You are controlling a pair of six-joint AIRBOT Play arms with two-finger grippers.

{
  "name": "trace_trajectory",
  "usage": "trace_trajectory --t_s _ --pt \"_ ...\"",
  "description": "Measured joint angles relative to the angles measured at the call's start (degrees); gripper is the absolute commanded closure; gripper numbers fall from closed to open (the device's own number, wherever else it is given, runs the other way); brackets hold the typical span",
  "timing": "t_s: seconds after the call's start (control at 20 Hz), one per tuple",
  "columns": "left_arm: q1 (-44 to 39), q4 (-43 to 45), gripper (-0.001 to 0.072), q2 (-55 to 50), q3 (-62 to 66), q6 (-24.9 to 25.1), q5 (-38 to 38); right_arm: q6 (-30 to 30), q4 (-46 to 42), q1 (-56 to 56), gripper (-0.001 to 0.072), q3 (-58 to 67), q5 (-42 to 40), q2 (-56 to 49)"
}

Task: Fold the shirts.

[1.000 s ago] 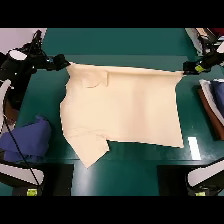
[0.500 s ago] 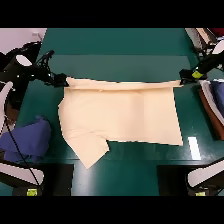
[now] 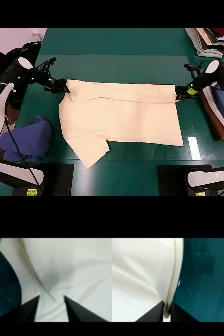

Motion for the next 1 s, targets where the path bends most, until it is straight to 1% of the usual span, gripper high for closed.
trace_trajectory --t_s 0.2,0.4,0.55,0.7,0.85,1.0 --pt "-0.07 0.96 0.0176 0.57 -0.04 -1.97 -2.67 0.02 3.50 -1.07 0.0356 -2.23 -0.52 2.01" --pt "-0.04 4.07 0.0175 6.91 -4.31 -3.61 -4.46 -0.28 4.85 -3.74 0.0356 -4.98 -0.13 8.70" --pt "-0.02 5.33 0.0175 15.89 -14.32 -5.68 -4.37 -2.10 6.62 -6.12 0.0356 -9.01 0.15 14.93" --pt "-0.04 5.84 0.0175 27.04 -28.35 -8.94 -4.00 -3.76 9.44 -8.17 0.0357 -13.51 -0.98 20.15" --pt "-0.04 5.16 0.0175 38.05 -41.31 -12.04 -3.58 -4.87 11.54 -8.96 0.0357 -16.94 -2.95 23.50" --pt "-0.04 2.47 0.0175 45.03 -50.01 -13.60 -3.30 -5.44 12.50 -9.27 0.0356 -18.36 -3.87 24.83"
